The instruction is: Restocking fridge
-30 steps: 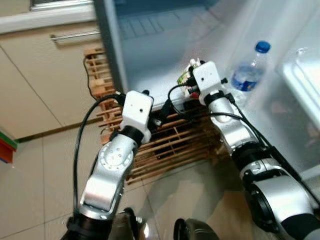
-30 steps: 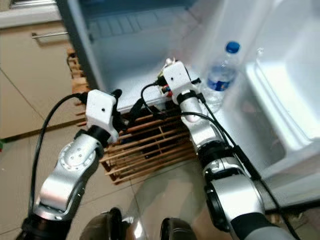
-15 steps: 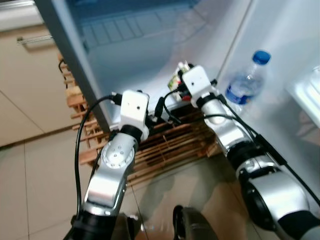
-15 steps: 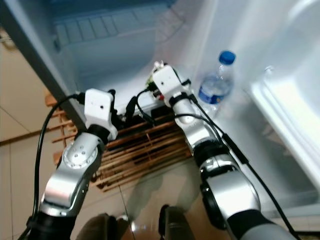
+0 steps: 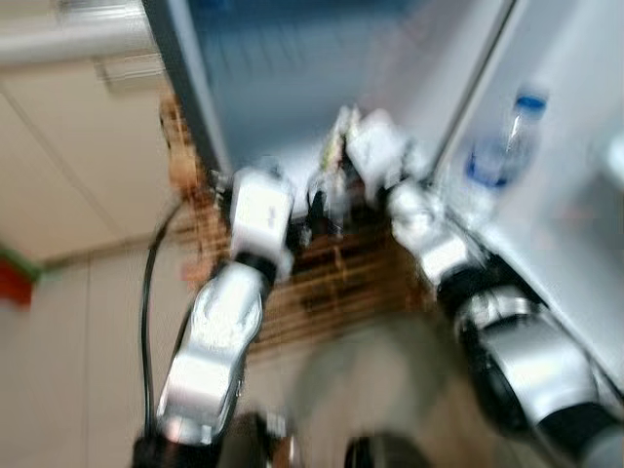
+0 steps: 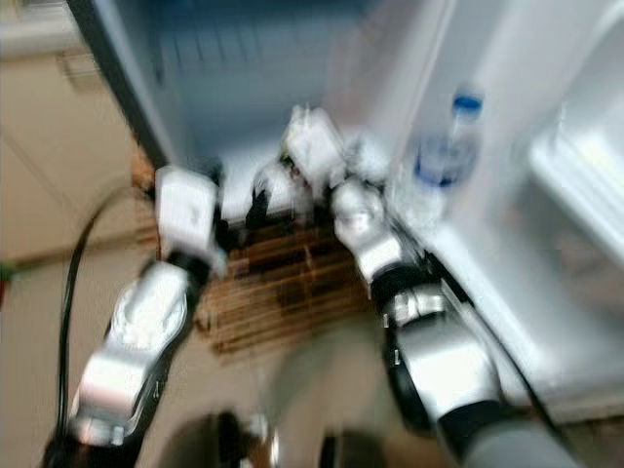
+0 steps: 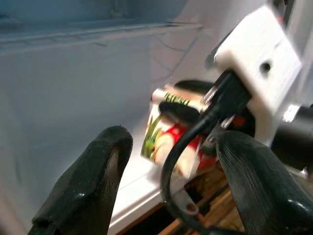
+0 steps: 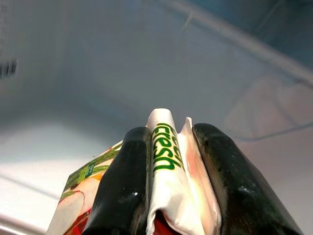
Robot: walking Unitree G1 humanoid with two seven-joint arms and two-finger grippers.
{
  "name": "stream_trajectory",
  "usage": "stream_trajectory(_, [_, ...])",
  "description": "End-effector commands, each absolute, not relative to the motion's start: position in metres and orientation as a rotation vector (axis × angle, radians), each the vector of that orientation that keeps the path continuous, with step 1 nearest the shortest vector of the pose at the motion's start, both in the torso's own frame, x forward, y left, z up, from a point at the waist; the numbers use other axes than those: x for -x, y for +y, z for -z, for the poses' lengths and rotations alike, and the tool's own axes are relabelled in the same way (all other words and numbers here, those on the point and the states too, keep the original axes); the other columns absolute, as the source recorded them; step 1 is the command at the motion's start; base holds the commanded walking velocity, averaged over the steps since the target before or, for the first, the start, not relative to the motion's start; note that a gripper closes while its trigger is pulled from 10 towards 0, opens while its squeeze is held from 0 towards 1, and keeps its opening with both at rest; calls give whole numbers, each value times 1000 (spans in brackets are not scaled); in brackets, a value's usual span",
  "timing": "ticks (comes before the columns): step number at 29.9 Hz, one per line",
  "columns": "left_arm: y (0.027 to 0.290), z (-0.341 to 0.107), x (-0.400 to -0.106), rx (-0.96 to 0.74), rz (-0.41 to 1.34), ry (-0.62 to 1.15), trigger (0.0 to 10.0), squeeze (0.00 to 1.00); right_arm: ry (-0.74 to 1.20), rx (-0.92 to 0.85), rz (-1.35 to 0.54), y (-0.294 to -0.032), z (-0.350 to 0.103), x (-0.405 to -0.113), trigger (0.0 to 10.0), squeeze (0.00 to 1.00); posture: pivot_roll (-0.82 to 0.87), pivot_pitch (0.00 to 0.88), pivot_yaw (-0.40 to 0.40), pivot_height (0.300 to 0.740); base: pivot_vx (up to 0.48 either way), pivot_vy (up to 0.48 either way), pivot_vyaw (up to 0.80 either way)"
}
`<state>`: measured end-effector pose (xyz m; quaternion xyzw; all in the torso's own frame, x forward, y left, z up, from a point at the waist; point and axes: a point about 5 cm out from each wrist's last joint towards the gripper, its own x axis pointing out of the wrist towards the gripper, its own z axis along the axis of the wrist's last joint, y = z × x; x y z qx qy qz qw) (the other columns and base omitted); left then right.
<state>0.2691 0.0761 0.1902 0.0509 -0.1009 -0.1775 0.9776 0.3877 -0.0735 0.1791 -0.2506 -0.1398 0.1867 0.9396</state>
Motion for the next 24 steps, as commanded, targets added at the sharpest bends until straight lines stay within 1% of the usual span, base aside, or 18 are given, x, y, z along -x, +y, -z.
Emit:
stream_trajectory(1, [81,-184,-268,-112,343,-167,10000,0,-284,530,-412,-70,-177,-387,10000,0,114,240,-29,740,0,0,0])
stream_trajectory(6, [83,-176,-261,-140,358,-133,10000,0,-301,544,-446,-57,-184,-388,10000,0,124,265,-35,740,0,0,0])
stream_trajectory(10, [86,-170,-257,-178,379,-110,10000,0,-328,557,-440,-53,-191,-389,10000,0,129,276,-34,740,0,0,0])
stream_trajectory(11, [89,-166,-255,-197,389,-98,10000,0,-343,574,-435,-52,-194,-389,10000,0,135,285,-33,740,0,0,0])
stream_trajectory(12, [95,-159,-250,-208,399,-58,10000,0,-403,620,-403,-49,-205,-391,10000,0,145,298,-33,740,0,0,0])
stream_trajectory(13, [95,-159,-250,-208,399,-58,10000,0,-403,620,-403,-49,-205,-391,10000,0,145,298,-33,740,0,0,0])
stream_trajectory(15, [99,-155,-244,-206,398,-32,10000,0,-471,647,-356,-47,-221,-393,10000,0,155,316,-30,740,0,0,0])
stream_trajectory(24, [94,-153,-236,-191,406,-18,10000,0,-485,597,-281,-45,-232,-396,10000,0,161,335,-37,740,0,0,0])
